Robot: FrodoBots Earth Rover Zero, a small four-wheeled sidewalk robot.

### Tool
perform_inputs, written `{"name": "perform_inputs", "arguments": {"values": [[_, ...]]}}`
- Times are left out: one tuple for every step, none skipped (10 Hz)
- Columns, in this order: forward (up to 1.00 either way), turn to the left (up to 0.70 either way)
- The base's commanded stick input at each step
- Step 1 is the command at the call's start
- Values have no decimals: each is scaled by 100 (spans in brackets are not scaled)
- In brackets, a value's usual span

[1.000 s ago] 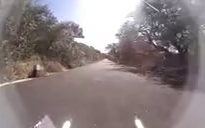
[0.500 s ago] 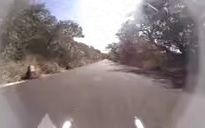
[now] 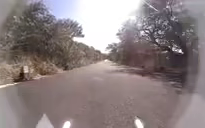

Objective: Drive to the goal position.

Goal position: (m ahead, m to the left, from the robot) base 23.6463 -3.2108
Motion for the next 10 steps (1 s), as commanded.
{"name": "perform_inputs", "arguments": {"values": [[85,0],[85,0],[85,0],[85,0],[85,0],[85,0],[85,0],[85,0],[85,0],[85,0]]}}
